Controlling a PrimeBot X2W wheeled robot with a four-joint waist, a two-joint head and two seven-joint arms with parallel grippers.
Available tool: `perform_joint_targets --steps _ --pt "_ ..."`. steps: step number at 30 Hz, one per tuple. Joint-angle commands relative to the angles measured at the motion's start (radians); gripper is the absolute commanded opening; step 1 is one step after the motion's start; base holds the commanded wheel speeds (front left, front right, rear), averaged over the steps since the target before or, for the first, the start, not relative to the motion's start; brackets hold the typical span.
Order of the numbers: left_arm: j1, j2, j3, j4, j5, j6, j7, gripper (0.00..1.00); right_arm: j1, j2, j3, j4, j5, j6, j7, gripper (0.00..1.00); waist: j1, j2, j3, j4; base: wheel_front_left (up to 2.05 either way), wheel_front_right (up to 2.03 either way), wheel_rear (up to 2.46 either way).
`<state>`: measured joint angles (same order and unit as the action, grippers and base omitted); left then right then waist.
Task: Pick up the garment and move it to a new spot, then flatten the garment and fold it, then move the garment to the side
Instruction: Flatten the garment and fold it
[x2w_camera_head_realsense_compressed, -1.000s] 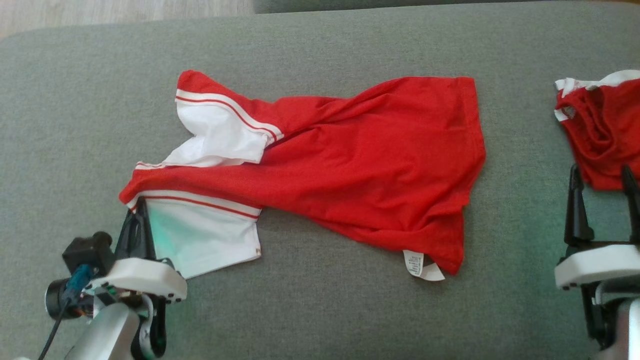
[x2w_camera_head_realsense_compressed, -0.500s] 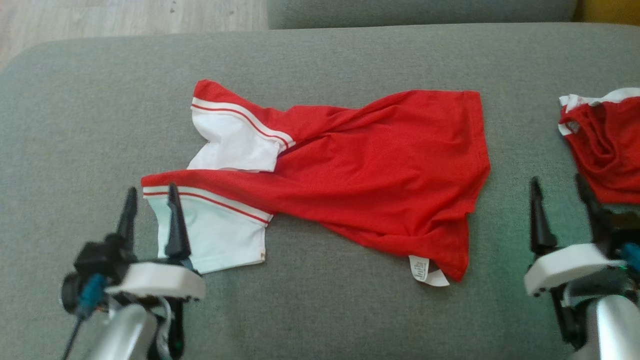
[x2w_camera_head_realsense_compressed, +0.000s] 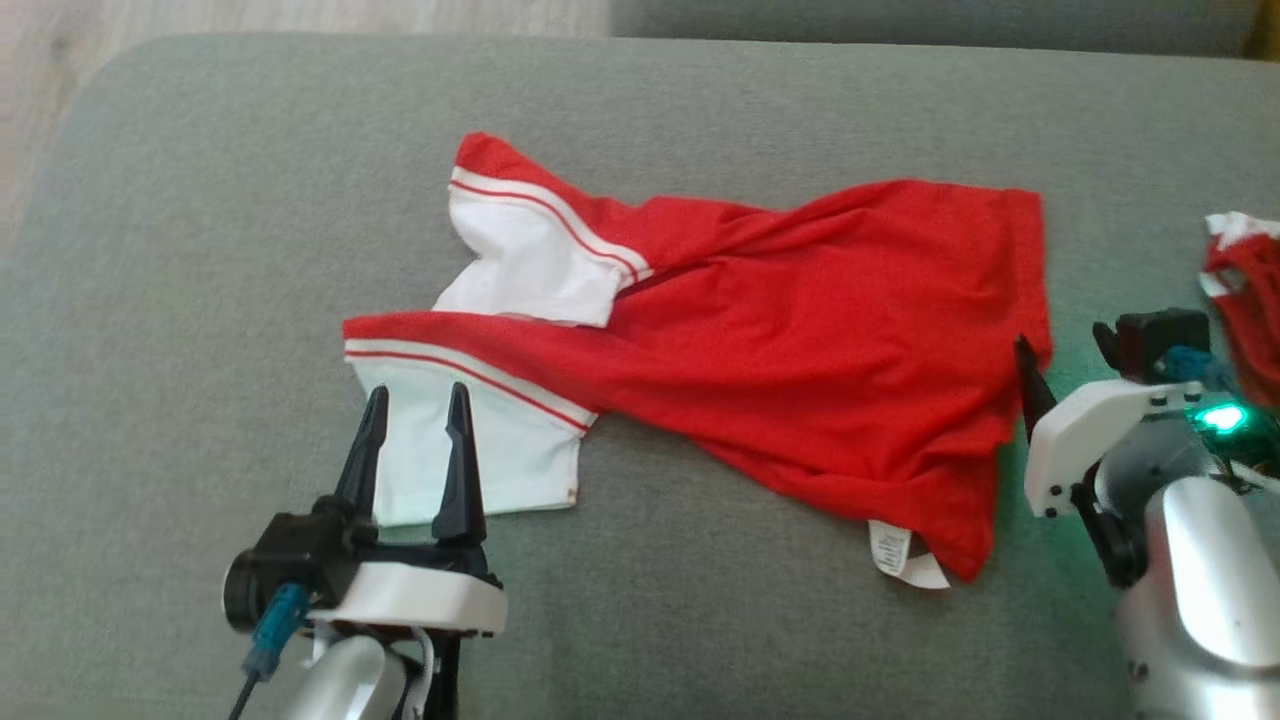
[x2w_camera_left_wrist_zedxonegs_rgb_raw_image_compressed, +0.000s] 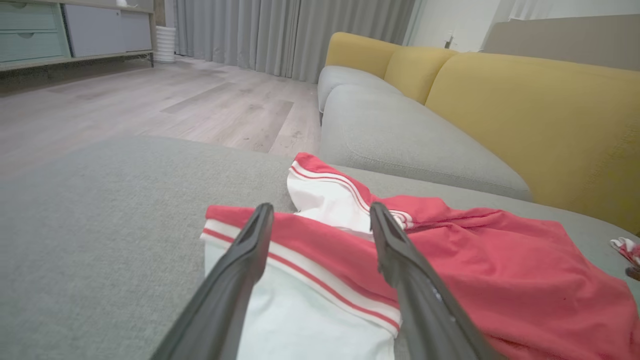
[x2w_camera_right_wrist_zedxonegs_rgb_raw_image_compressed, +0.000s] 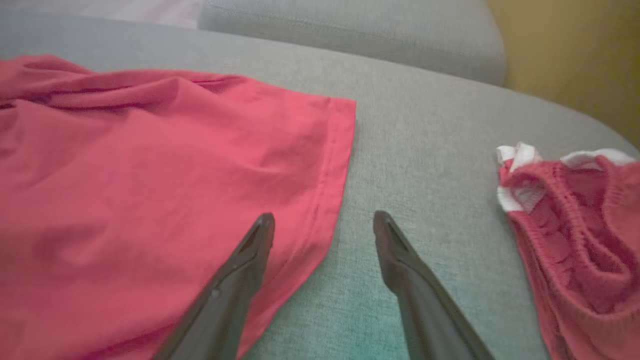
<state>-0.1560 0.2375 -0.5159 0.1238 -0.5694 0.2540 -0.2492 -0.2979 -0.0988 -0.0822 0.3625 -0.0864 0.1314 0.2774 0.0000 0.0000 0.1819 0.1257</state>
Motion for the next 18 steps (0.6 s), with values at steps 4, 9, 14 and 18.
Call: perform_joint_targets --steps 4,9,14,18 --pt "-0.025 0.001 0.034 -0.030 0.012 -0.004 -0.010 1.00 -0.081 -0.027 0.011 0.063 0.026 -0.001 0.036 1.00 0.0000 0.0000 0.022 0.044 0.00 0.00 0.00" --pt "-0.025 -0.006 0.037 -0.028 0.017 -0.007 -0.011 1.00 -0.112 -0.043 0.042 0.156 0.077 -0.001 0.091 1.00 0.0000 0.0000 0.030 0.068 0.00 0.00 0.00" --pt "-0.026 -0.013 0.040 -0.026 0.022 -0.011 -0.012 1.00 -0.147 -0.058 0.096 0.198 0.148 -0.001 0.123 0.00 0.0000 0.0000 0.034 0.082 0.00 0.00 0.00" --pt "-0.029 -0.018 0.042 -0.028 0.027 -0.015 -0.012 1.00 -0.210 -0.097 0.111 0.177 0.144 -0.001 0.076 0.00 0.0000 0.0000 0.042 0.090 0.00 0.00 0.00"
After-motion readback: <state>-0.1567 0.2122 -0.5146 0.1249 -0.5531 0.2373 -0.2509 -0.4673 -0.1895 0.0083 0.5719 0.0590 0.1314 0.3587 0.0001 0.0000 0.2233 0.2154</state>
